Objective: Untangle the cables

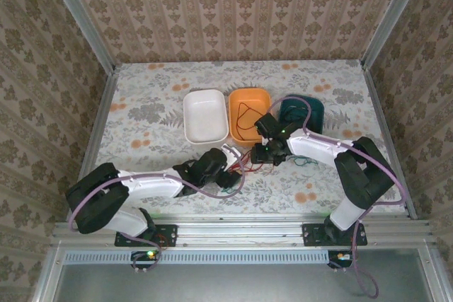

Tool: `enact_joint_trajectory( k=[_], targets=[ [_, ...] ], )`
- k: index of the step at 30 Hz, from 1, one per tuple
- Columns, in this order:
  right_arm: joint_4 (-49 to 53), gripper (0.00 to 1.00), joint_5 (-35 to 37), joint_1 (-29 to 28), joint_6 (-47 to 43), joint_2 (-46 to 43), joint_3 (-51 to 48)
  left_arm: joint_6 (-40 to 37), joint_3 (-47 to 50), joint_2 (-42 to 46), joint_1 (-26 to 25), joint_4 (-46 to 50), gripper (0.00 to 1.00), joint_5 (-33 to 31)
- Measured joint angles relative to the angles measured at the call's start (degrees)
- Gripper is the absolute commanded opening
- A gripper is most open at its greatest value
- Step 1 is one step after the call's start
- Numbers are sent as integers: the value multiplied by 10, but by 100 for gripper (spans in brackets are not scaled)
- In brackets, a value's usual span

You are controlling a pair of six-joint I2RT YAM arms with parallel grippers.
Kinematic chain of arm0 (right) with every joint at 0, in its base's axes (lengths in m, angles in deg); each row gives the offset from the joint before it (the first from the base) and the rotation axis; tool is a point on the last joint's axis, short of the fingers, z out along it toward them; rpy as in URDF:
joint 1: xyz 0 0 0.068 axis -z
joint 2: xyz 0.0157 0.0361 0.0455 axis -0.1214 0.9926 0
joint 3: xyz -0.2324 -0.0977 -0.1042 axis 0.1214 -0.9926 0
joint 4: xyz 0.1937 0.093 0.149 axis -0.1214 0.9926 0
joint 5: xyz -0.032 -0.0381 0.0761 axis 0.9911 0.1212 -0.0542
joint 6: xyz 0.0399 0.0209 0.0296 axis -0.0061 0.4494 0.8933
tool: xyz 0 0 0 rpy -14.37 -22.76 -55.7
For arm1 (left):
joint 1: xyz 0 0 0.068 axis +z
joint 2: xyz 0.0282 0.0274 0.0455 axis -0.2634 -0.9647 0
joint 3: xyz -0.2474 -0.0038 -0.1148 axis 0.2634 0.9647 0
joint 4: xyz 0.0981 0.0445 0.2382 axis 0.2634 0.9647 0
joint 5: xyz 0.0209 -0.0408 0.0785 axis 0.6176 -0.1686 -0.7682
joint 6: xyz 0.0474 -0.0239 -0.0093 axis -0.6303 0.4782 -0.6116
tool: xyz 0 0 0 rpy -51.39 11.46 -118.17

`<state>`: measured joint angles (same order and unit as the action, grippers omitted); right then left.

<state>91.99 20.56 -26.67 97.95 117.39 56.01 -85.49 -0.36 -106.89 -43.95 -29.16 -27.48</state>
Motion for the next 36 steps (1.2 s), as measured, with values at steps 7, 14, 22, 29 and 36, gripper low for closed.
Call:
enact_joint_trajectory(
  k=[7, 14, 22, 29, 36],
  targets=[
    [-5, 49, 25, 0, 0, -41, -22, 0, -2, -8, 0, 0, 84, -4],
    [-21, 36, 25, 0, 1, -21, -23, -2, -4, -15, 0, 0, 84, -6],
    [-33, 0, 24, 0, -2, -1, -24, -3, -4, -18, -1, -1, 84, -10],
    [-21, 0, -3, 0, -2, -148, -24, -4, -4, -54, -1, -16, 84, -19],
    [8, 0, 19, 3, -2, -246, 35, -4, 0, -65, -1, -36, 84, -24]
  ],
)
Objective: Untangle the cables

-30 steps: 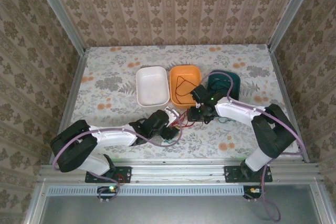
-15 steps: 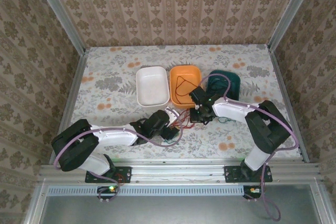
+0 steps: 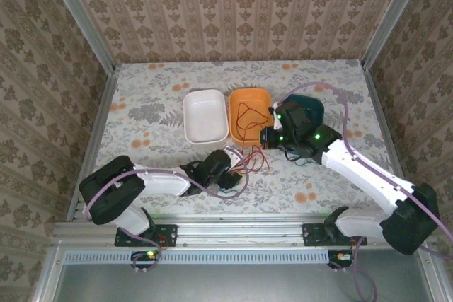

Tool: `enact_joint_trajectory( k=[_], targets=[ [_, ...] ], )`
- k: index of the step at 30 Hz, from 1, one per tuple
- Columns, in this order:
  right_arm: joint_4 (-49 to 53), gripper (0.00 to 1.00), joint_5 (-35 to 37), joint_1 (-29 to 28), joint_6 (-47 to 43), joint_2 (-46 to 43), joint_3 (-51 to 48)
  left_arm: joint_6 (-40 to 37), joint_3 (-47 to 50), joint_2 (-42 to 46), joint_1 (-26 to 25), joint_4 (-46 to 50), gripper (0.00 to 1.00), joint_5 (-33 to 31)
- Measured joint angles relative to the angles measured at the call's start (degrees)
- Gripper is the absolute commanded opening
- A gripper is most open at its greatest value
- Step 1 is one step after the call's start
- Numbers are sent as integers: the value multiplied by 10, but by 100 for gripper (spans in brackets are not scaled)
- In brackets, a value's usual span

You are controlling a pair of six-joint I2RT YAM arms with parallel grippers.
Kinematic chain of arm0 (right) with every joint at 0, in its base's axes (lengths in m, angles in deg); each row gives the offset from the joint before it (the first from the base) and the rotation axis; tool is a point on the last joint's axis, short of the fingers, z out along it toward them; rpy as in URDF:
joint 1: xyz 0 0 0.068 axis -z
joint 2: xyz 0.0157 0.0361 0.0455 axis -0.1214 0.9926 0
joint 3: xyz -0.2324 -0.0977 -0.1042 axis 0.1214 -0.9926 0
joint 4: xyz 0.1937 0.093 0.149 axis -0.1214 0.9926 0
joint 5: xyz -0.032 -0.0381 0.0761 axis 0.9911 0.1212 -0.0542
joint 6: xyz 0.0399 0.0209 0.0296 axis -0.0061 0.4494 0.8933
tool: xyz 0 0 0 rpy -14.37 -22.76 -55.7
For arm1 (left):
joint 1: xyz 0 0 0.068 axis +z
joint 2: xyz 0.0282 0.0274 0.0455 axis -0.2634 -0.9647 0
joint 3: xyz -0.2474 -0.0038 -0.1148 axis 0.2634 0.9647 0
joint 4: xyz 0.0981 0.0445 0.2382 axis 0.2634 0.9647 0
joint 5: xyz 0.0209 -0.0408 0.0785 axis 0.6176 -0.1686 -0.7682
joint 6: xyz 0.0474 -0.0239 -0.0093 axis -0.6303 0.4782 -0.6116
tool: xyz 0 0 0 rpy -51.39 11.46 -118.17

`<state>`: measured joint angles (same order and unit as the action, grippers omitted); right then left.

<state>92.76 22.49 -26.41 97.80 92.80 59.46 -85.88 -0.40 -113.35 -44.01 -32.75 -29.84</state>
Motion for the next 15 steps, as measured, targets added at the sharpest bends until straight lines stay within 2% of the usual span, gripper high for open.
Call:
enact_joint_trajectory(
  k=[9, 15],
  targets=[
    [5, 0, 109, 30, -13, -54, 134, 11, 13, -1, 0, -20, 84, -7],
    [-14, 0, 125, 61, -33, -35, 204, 15, 17, 2, 0, -25, 85, -10]
  ],
)
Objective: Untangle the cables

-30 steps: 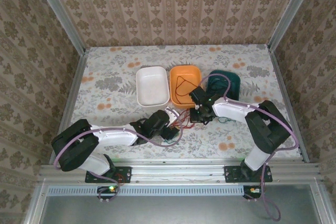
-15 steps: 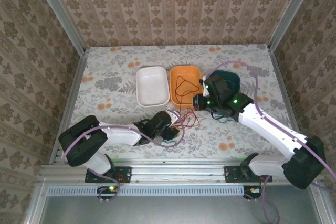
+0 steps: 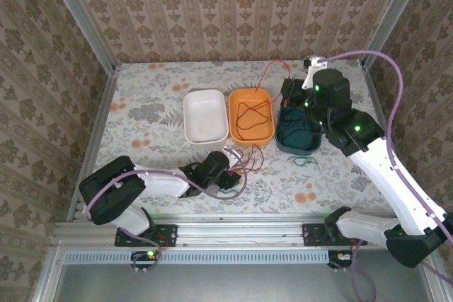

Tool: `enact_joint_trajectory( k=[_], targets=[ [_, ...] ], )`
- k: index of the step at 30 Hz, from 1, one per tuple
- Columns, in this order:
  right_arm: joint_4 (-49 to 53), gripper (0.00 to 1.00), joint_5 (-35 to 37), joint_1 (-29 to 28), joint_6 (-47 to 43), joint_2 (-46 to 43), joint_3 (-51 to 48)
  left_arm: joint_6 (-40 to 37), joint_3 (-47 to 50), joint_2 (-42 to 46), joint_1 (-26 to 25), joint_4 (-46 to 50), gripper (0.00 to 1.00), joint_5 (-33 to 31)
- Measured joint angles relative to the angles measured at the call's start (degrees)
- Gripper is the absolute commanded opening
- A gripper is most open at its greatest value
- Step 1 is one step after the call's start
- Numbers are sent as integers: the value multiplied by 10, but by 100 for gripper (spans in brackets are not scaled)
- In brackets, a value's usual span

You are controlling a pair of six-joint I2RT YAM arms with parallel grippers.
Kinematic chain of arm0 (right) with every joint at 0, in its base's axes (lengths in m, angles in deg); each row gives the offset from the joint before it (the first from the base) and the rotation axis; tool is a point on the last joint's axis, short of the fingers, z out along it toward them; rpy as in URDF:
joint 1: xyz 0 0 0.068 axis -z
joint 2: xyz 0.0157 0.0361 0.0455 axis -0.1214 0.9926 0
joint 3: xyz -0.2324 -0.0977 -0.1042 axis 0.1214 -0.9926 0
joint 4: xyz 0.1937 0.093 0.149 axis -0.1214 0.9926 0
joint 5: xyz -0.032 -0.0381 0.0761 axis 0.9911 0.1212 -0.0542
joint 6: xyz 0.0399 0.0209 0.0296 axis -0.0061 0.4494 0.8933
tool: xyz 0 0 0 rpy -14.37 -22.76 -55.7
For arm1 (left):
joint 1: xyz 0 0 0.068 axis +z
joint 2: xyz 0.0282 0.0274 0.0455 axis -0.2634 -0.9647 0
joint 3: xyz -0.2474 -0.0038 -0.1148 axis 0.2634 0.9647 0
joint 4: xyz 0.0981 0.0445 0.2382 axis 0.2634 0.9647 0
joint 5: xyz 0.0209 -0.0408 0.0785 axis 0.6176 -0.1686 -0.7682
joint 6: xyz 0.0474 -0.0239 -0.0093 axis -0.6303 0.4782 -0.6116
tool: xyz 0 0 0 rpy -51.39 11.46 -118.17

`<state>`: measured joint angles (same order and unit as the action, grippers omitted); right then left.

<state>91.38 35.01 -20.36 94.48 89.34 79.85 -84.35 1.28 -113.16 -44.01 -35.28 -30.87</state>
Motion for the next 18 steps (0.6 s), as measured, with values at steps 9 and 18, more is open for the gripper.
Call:
enact_joint_trajectory(
  k=[9, 18],
  targets=[
    [-74, 0, -36, 50, -8, 170, 14, 2, -1, 52, 5, 5, 88, -7],
    [-87, 0, -28, 47, 2, 302, 14, 50, 0, 151, 62, 9, 91, -23]
  ],
)
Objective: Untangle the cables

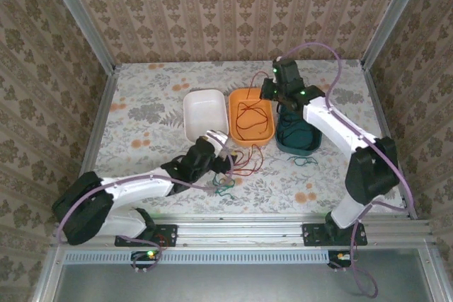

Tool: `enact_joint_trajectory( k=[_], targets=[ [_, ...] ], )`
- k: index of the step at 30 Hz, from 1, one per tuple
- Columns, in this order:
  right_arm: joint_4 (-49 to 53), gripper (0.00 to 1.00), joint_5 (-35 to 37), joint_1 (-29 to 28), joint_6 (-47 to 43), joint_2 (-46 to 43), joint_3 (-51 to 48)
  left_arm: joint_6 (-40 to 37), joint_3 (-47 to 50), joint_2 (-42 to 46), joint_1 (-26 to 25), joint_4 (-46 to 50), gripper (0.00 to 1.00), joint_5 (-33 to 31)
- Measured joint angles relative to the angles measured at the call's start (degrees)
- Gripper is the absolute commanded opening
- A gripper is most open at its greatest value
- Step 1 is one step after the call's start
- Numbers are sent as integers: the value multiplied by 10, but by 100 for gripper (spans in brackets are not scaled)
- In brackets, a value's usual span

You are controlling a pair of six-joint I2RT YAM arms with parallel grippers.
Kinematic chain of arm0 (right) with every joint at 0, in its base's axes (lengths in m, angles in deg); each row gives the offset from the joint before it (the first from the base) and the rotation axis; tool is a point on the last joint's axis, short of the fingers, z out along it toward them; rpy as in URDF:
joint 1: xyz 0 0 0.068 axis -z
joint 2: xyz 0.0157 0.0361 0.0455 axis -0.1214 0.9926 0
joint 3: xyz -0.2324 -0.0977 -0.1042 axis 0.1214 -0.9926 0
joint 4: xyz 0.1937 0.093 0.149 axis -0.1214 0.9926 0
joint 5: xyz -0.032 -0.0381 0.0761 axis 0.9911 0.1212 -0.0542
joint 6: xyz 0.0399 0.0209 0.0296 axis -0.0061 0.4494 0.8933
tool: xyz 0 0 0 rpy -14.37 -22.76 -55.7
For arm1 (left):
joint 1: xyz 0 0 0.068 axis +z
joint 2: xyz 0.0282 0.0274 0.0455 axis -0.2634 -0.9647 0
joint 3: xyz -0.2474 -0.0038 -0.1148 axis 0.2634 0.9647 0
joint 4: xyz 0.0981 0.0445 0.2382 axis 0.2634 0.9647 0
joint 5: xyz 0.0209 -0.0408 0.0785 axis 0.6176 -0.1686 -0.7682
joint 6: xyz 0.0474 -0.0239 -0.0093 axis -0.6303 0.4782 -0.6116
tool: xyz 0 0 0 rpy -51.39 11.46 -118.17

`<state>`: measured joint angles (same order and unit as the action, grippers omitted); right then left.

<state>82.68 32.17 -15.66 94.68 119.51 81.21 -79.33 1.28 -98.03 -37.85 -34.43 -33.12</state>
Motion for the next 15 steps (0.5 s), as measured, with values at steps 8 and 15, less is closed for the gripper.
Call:
enact_joint_trajectory(
  k=[8, 15],
  targets=[
    [28, 0, 15, -29, 21, 117, 3, 30, 40, 102, 53, 28, 91, -45],
    [79, 36, 18, -40, 37, 187, 32, 34, 50, 125, 56, 72, 91, -49]
  ],
)
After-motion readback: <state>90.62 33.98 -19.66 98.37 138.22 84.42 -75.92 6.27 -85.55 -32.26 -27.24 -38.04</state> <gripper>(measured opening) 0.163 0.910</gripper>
